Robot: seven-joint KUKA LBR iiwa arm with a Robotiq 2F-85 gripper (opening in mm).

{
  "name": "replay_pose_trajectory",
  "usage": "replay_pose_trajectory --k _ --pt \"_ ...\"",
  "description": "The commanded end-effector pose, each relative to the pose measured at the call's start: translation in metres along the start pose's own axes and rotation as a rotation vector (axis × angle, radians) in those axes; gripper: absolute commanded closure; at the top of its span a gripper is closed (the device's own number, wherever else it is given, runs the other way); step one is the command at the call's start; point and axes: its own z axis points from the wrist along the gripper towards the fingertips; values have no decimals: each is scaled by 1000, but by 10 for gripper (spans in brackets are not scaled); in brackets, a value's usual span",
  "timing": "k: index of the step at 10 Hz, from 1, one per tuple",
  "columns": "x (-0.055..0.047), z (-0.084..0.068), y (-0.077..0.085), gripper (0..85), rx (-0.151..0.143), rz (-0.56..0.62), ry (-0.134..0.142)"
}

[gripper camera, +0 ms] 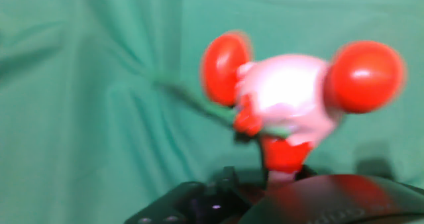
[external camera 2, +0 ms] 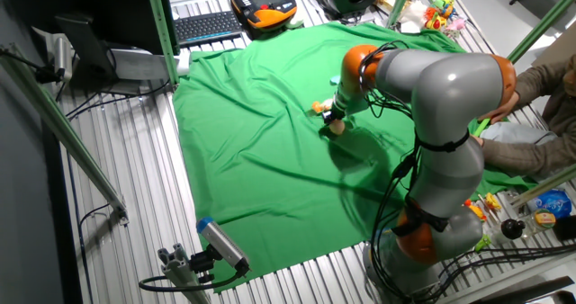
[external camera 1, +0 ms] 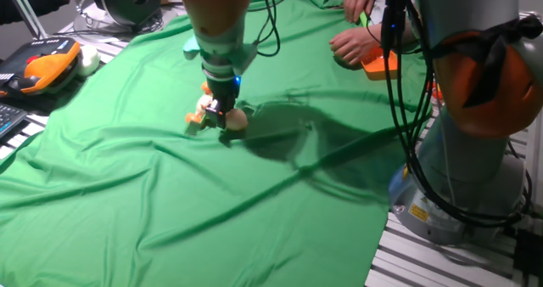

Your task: Grasp the moving object

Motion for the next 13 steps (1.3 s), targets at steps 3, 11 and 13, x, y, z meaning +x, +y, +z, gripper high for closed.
replay_pose_trajectory --k 3,11,13 --pt "-3 -20 4 850 -4 27 27" --pt "-16 -23 5 0 83 137 -70" --pt "-18 -23 5 0 82 152 -71"
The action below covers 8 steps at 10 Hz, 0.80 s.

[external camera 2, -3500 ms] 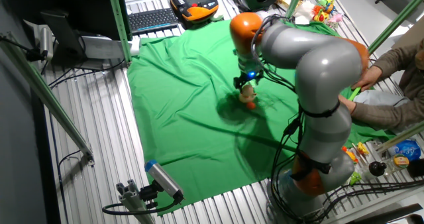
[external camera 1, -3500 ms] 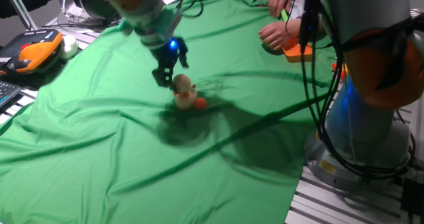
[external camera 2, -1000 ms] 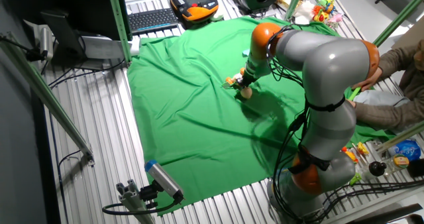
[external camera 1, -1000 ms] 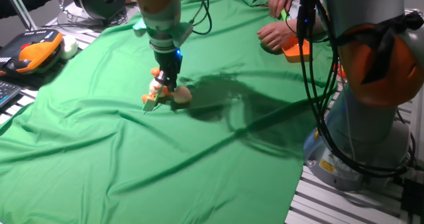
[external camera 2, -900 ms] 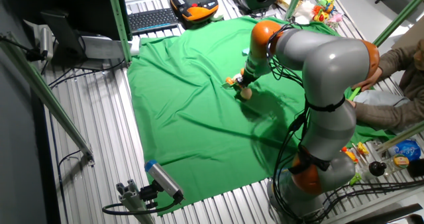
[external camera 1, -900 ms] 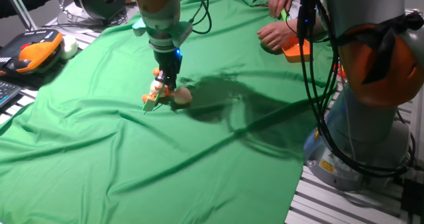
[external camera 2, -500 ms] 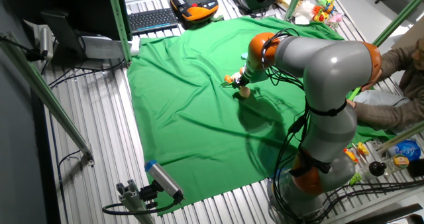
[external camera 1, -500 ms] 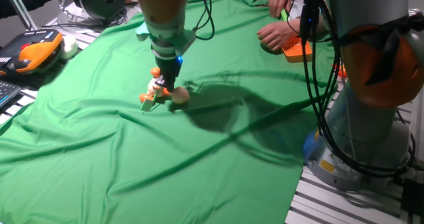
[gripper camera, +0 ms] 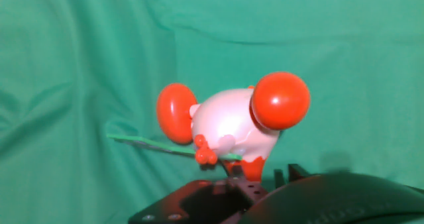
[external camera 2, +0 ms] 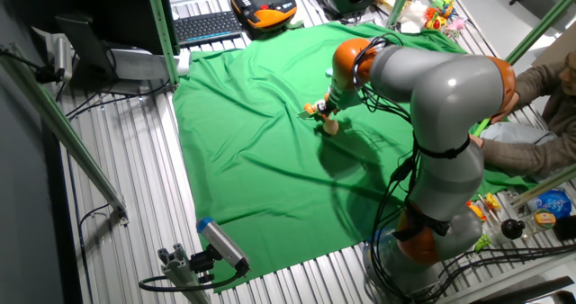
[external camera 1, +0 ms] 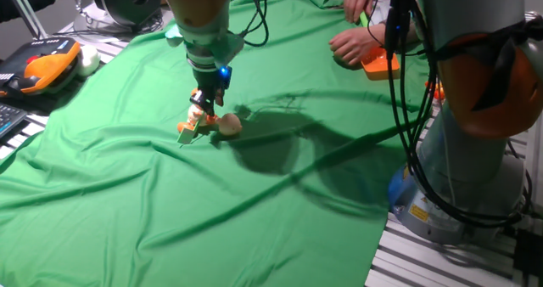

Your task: Grasp the moving object

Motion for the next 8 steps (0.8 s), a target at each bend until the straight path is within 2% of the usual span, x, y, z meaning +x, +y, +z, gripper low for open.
replay_pose_trajectory --k 1,2,3,5,6,7,8 --pt "1 5 1 0 -1 2 -6" --pt "3 14 3 0 -12 3 -15" --pt "4 21 6 170 -7 -10 -31" --pt "5 26 6 510 -34 -81 -17" --pt "5 27 7 680 -37 -107 3" --pt "5 29 7 850 -40 -118 7" --pt "5 32 8 850 -38 -132 9"
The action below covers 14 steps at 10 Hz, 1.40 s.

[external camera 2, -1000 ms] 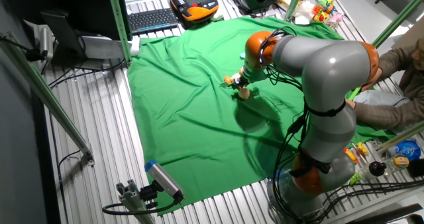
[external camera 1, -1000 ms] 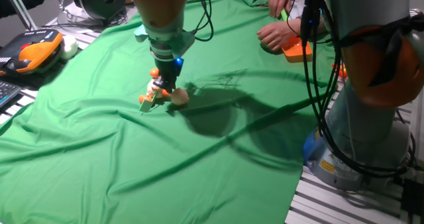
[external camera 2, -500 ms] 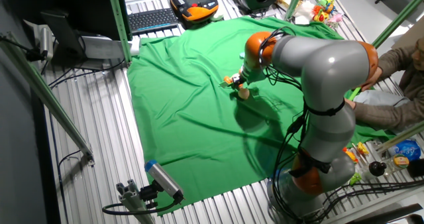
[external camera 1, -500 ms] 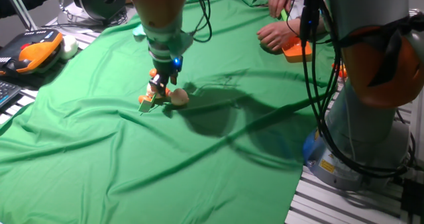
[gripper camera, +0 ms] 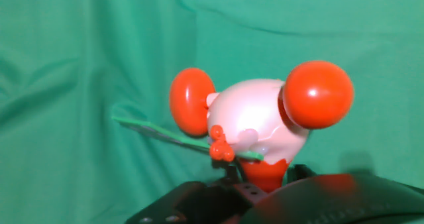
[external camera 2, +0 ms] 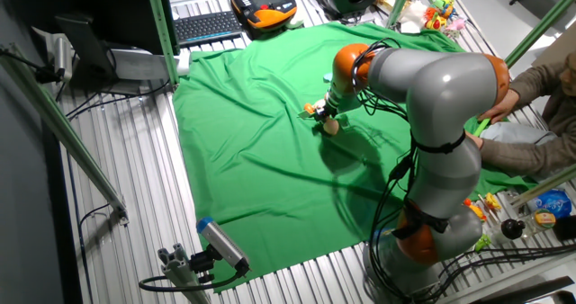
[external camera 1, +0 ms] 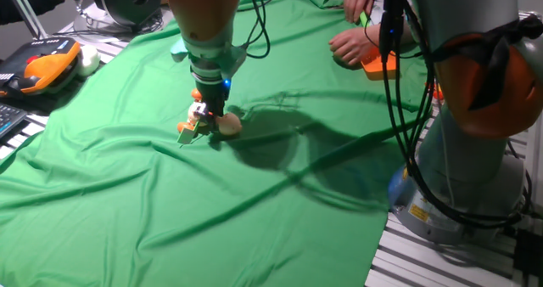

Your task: Grasp the moving object

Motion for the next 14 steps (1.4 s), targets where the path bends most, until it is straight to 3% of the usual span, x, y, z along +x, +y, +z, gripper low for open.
replay_pose_trajectory --k 1,2,3,6,8,12,14 --pt "-1 -2 0 850 -3 -5 10" --pt "-2 -12 -1 850 -30 -3 46" --pt "-2 -25 -2 850 -38 0 64" --pt "2 -76 -9 850 -37 -9 120" --pt "5 -100 -14 850 -48 -12 146" --pt "10 -121 -27 850 -89 -40 164" --pt "12 -126 -29 850 -86 -41 167"
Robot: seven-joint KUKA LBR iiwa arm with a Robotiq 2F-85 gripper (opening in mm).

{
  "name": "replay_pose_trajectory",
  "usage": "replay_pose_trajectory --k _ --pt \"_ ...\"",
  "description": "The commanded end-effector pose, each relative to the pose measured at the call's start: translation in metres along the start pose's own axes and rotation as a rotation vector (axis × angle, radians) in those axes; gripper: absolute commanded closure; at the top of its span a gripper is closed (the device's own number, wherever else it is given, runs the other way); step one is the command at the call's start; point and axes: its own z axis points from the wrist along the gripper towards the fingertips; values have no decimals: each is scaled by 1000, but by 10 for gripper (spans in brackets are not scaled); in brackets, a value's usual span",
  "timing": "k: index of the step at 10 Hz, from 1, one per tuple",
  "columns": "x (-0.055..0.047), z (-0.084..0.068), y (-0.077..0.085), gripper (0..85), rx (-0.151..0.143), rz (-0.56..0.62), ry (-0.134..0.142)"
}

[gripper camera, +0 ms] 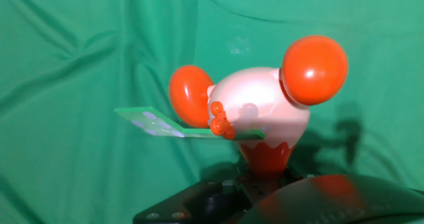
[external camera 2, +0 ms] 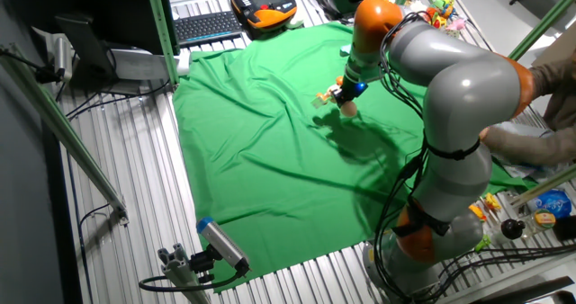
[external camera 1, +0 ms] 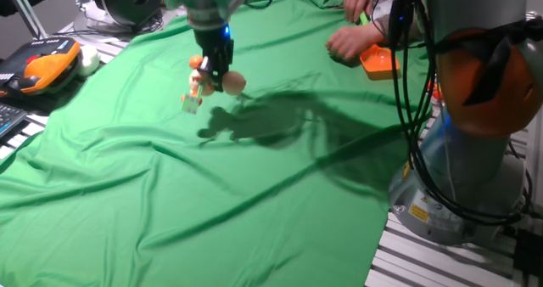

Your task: Grasp the moving object

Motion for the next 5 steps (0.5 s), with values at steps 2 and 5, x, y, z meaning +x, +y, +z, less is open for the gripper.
replay_pose_trajectory --k 2,5 --pt "3 -4 -1 850 -4 -5 -1" --pt "3 -4 0 850 -1 -24 -5"
